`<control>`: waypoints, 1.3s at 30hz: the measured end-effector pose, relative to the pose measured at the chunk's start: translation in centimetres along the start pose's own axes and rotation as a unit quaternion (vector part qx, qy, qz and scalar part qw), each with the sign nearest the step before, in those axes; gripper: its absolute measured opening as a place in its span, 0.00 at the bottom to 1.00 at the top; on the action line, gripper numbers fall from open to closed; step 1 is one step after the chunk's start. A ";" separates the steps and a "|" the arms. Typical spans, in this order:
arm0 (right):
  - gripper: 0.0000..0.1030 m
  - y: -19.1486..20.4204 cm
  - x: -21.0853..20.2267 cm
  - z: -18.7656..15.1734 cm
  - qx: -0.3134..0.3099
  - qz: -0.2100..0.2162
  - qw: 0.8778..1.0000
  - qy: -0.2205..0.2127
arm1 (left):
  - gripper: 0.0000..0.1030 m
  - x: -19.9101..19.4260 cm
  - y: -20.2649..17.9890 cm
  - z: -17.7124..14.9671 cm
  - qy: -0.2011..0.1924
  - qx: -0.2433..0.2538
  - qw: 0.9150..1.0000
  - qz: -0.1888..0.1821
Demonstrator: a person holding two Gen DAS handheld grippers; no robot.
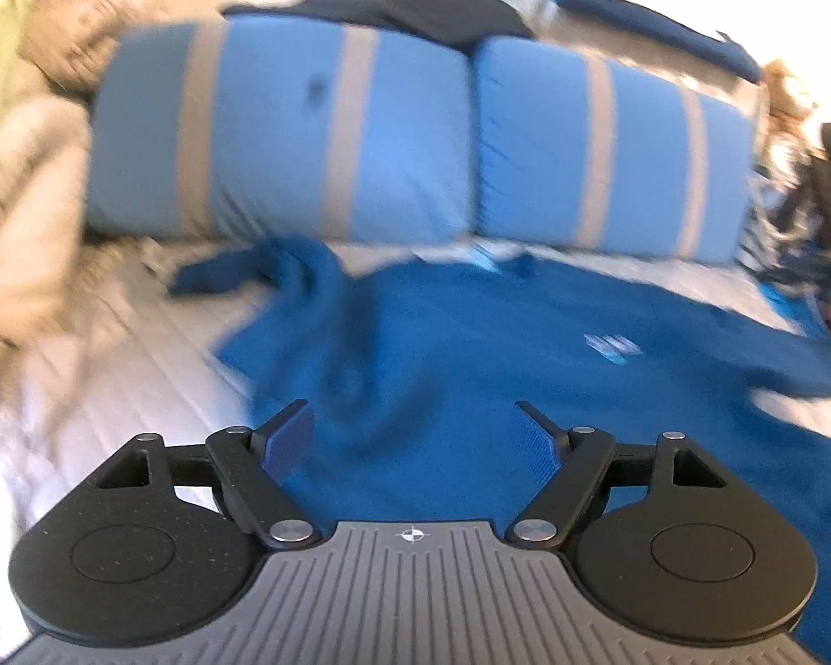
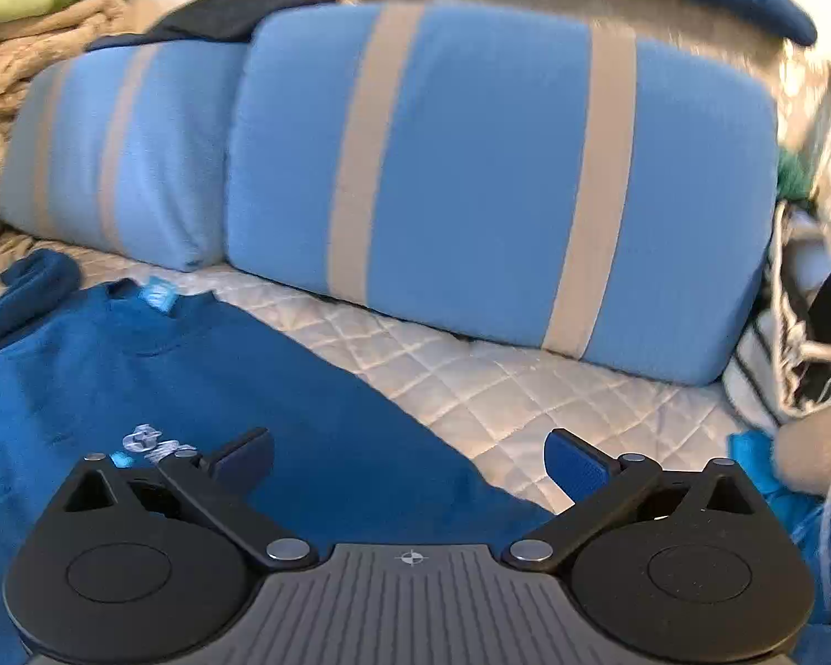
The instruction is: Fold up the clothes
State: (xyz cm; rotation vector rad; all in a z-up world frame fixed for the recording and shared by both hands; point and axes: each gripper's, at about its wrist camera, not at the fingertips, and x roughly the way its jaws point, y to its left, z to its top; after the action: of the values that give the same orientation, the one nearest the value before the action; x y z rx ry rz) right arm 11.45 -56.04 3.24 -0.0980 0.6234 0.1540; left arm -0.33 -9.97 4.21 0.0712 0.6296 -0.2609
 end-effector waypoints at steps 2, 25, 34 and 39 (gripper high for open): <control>1.00 0.8 -2.2 0.1 0.000 0.005 1.000 -0.010 | 0.75 1.2 1.6 0.9 -0.005 -0.002 1.000 0.009; 1.00 12.8 -8.0 -8.5 0.116 0.184 0.973 0.079 | 0.33 21.5 9.9 5.6 0.037 -0.113 0.992 0.037; 1.00 14.6 -7.4 -8.6 0.079 0.182 0.976 0.092 | 0.07 16.0 11.9 7.7 -0.016 -0.146 0.988 0.044; 1.00 14.6 -7.4 -8.7 0.084 0.183 0.975 0.093 | 0.07 6.5 11.0 8.1 -0.078 -0.131 0.987 0.044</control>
State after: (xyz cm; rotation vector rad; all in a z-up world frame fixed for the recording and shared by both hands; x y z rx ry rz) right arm -2.00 -43.73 -0.07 0.1695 0.8361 0.4521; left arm 12.23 -1.99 6.78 -0.1726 0.4991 -0.0951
